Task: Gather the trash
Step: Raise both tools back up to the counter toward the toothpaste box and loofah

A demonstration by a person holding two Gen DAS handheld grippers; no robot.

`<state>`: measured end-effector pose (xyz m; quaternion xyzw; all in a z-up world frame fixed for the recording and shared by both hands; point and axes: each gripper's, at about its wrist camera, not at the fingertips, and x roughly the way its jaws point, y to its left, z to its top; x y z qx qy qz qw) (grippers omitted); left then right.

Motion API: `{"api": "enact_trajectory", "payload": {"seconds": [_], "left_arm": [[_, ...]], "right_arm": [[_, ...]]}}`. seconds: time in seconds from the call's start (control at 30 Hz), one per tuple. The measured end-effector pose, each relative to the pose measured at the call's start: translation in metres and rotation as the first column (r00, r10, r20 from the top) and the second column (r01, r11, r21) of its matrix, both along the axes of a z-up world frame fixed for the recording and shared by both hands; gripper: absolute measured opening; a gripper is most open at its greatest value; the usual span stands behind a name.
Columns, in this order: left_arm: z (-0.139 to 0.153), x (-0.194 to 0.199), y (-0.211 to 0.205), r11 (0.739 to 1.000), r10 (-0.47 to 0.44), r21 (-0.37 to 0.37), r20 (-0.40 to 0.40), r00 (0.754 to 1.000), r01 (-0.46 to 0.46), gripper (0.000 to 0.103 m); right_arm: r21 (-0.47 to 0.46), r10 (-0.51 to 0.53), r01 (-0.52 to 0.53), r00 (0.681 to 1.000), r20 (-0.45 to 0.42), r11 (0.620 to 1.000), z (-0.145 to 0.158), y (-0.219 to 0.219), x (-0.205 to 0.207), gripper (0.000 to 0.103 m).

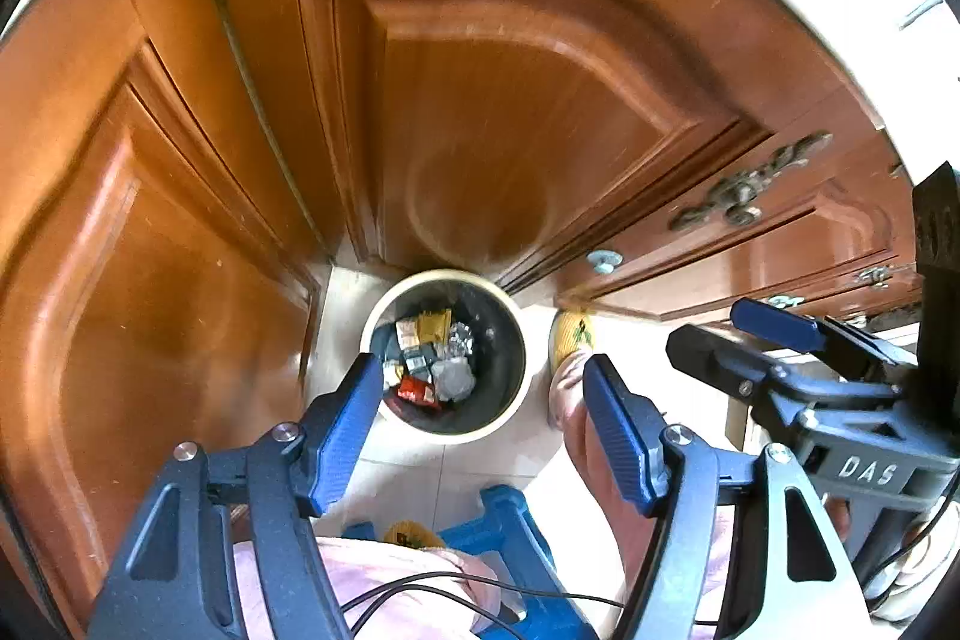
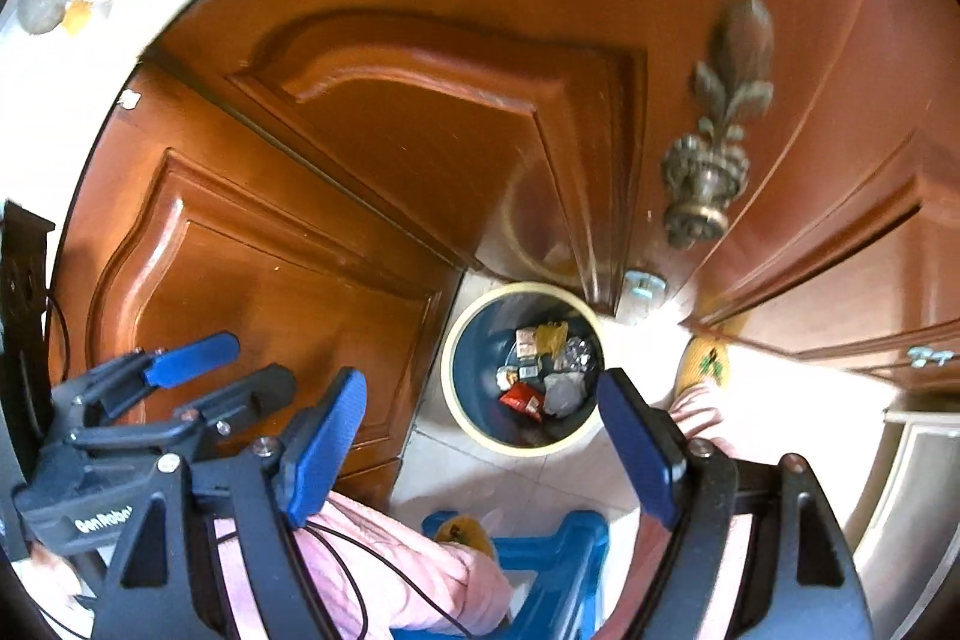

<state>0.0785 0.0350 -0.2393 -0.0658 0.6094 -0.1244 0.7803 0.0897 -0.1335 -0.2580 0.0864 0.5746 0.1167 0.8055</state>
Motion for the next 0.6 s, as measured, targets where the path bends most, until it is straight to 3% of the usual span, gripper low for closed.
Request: {"api": "enact_trajectory", "payload": {"seconds": [0.37, 0.6], "left_arm": [[0.076, -0.003, 0.001, 1.000, -0.007, -0.020, 0.154, 0.988, 0.010, 0.076], [0.146, 0.007, -0.005, 0.998, -0.043, -0.029, 0.281, 0.959, 0.053, 0.076]], "right_arm": [[-0.070, 0.042, -0.033, 0.992, 0.123, 0.997, 0.061, 0.007, -0.015, 0.080], [-0.118, 0.094, -0.068, 0.968, 0.233, 0.991, 0.130, -0.005, -0.012, 0.080]]}}
